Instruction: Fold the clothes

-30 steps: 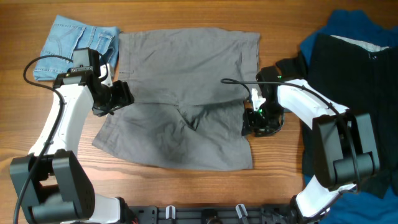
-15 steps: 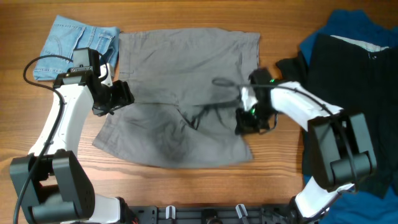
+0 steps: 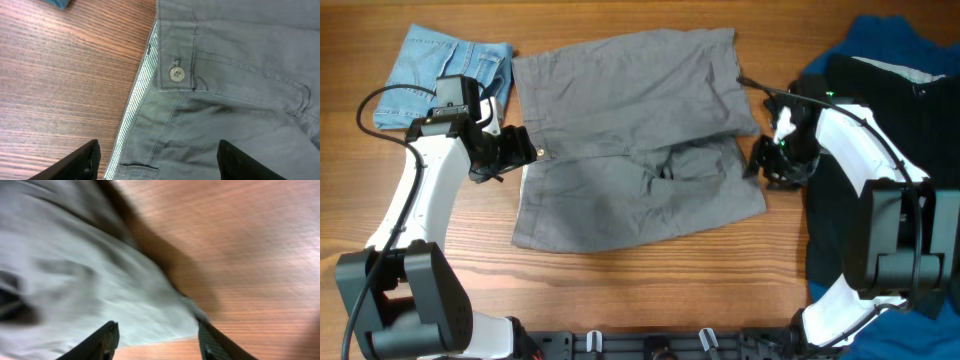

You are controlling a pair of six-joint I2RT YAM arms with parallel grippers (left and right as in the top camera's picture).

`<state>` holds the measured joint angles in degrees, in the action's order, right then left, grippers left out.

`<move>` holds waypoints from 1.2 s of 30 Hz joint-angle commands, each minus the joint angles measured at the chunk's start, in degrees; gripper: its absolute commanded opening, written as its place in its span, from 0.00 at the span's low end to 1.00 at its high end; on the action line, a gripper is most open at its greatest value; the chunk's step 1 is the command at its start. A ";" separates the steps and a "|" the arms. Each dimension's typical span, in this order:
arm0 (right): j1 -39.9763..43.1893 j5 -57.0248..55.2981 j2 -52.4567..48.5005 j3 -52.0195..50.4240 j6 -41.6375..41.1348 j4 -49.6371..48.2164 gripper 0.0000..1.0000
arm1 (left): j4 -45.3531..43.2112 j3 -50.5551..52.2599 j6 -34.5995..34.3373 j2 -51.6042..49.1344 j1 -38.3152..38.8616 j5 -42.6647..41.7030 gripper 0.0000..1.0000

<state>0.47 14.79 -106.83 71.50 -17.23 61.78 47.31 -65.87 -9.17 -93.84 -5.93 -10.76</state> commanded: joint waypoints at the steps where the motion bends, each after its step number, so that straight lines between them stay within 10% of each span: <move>1: 0.13 -5.42 -0.20 -1.64 1.64 2.27 0.58 | -1.14 -0.83 5.01 -0.02 0.09 -0.09 0.73; 9: 0.09 1.36 -0.22 -11.21 5.77 -7.32 0.60 | -4.31 -0.79 5.79 -2.56 0.09 -0.09 0.73; 12: 0.09 4.63 0.02 -11.02 9.90 -7.02 0.04 | -5.40 -0.76 6.19 -2.62 0.09 -0.09 0.73; 18: 0.11 -5.81 1.90 -10.43 -3.41 6.49 0.04 | -9.40 -0.74 10.51 -4.11 0.09 -0.11 0.77; 28: 0.09 -6.49 2.80 -10.43 -3.72 5.73 0.06 | -15.89 -0.74 10.47 -16.15 0.76 -10.60 0.47; 36: 0.09 -6.49 2.80 -10.43 -3.72 5.11 0.06 | -18.93 -0.74 10.45 -17.99 1.73 -10.91 0.44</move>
<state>0.69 9.96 -105.43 61.14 -19.94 67.05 29.58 -65.89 0.80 -109.78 -4.73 -19.66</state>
